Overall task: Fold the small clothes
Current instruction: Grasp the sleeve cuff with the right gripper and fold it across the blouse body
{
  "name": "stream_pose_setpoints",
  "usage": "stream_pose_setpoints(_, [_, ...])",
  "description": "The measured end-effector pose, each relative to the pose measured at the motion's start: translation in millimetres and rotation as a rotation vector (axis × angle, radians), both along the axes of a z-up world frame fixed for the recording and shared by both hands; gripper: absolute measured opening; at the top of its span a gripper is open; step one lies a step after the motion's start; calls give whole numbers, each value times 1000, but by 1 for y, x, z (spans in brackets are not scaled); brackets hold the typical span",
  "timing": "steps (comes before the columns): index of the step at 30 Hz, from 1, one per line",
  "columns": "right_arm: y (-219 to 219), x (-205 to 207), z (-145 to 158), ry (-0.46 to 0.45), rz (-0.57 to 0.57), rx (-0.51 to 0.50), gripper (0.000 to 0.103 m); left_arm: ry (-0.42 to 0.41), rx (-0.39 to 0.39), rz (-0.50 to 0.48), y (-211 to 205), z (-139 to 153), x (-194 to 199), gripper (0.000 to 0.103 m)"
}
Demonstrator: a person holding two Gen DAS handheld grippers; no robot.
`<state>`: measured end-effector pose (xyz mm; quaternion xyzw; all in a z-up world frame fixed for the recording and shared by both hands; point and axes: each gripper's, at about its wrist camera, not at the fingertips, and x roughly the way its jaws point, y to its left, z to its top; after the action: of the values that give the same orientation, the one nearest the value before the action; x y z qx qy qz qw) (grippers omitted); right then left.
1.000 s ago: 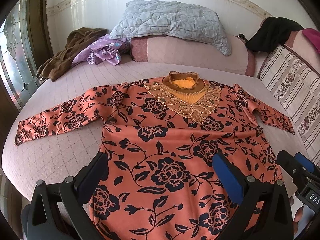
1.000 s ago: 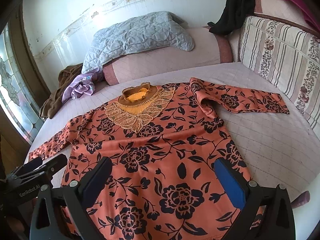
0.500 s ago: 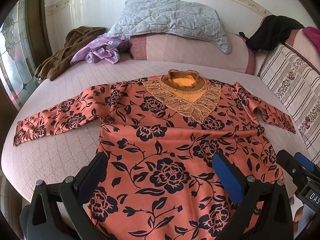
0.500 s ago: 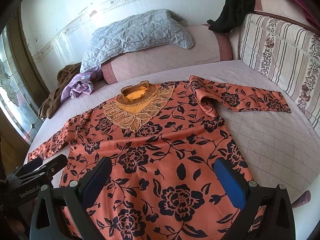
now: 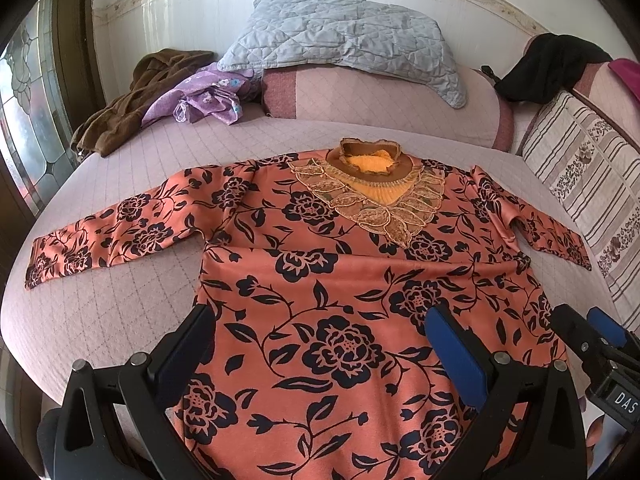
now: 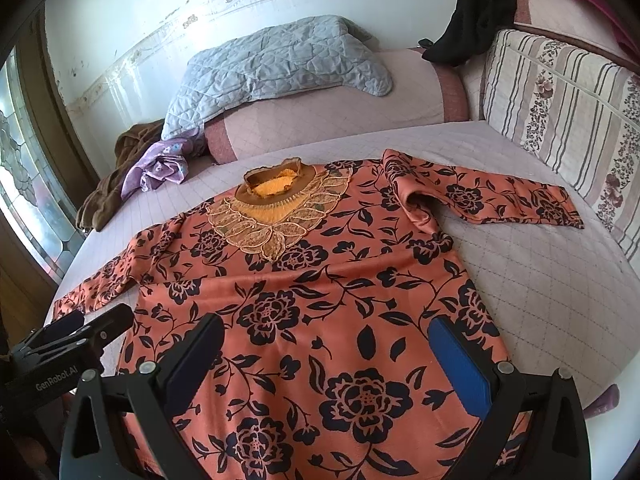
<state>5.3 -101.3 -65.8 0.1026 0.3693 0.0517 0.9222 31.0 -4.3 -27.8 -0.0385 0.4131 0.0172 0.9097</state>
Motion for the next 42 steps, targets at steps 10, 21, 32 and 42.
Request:
stream_pose_setpoints(10, [-76, 25, -11, 15, -4, 382, 103, 72, -44, 22, 21, -31, 10, 103])
stream_pose_setpoints(21, [-349, 122, -133, 138, -632, 908, 68, 131, -25, 72, 39, -59, 20, 103])
stream_pose_setpoints(32, [-383, 182, -138, 241, -815, 654, 9, 144, -29, 90, 52, -70, 29, 103])
stream_pose_setpoints(42, [-256, 234, 42, -98, -415, 214, 7, 74, -92, 176, 101, -62, 17, 103])
